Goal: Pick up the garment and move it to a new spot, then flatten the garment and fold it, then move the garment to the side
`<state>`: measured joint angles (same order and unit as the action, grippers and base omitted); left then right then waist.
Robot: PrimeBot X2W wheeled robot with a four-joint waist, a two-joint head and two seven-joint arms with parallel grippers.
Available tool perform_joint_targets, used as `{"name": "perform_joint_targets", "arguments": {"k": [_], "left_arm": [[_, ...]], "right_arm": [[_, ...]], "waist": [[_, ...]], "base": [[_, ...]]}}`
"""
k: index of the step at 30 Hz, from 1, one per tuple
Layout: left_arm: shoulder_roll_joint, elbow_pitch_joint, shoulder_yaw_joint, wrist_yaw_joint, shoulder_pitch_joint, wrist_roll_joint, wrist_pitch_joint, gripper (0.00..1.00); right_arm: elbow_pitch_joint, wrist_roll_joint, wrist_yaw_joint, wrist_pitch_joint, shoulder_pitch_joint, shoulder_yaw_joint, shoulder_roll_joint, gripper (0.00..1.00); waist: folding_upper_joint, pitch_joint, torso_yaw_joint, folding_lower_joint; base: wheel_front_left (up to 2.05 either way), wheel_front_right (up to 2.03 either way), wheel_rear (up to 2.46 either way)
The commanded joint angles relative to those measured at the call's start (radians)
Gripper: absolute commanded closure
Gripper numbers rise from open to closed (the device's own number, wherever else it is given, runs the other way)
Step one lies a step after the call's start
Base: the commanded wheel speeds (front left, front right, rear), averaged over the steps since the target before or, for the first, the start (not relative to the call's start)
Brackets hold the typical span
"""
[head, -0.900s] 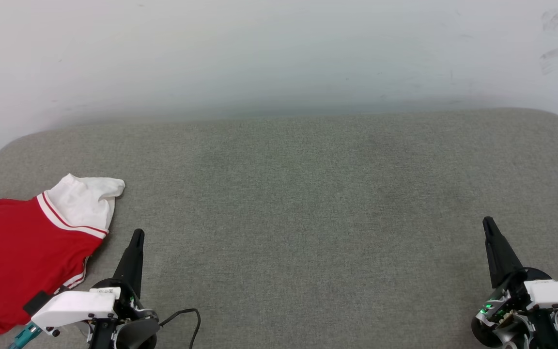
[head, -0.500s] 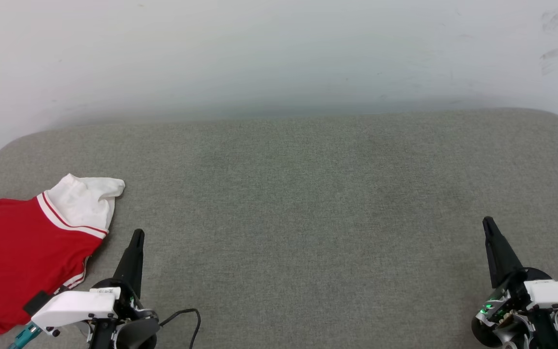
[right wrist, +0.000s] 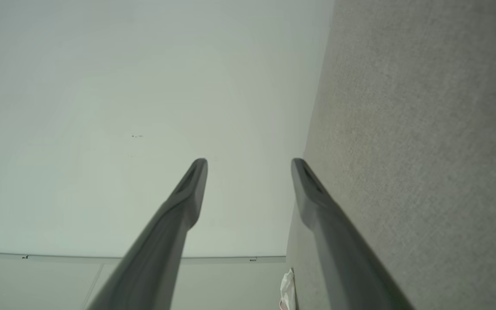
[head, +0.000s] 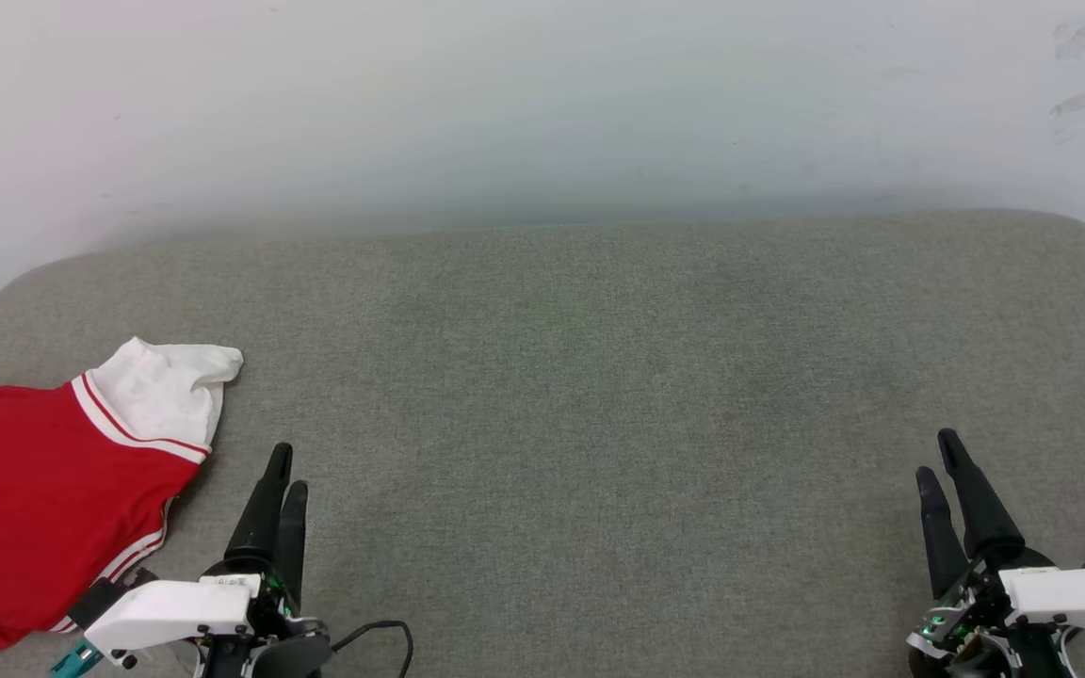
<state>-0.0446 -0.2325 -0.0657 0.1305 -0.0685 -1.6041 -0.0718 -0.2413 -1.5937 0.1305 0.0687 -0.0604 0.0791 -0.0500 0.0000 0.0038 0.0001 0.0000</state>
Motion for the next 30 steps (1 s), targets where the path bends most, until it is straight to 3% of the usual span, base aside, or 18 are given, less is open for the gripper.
{"name": "perform_joint_targets", "arguments": {"k": [1,15,30], "left_arm": [[-0.004,0.034,0.011,0.000,-0.020,0.010,0.012,0.00],[-0.010,0.123,0.062,0.000,-0.006,0.142,0.084,0.00],[-0.022,0.179,0.090,0.000,0.006,0.484,0.140,0.00]], "right_arm": [[0.032,0.010,0.000,-0.011,-0.013,-0.010,-0.003,0.00],[0.108,0.128,0.000,-0.082,0.007,-0.050,-0.020,0.00],[0.149,0.555,0.000,-0.137,0.015,-0.058,-0.022,0.00]], "waist": [[0.0000,0.000,0.000,0.0000],[0.0000,-0.003,0.006,0.0000],[0.0000,-0.009,0.010,0.0000]], "base": [[0.00,0.00,0.00],[0.00,0.00,0.00],[0.00,0.00,0.00]]}}
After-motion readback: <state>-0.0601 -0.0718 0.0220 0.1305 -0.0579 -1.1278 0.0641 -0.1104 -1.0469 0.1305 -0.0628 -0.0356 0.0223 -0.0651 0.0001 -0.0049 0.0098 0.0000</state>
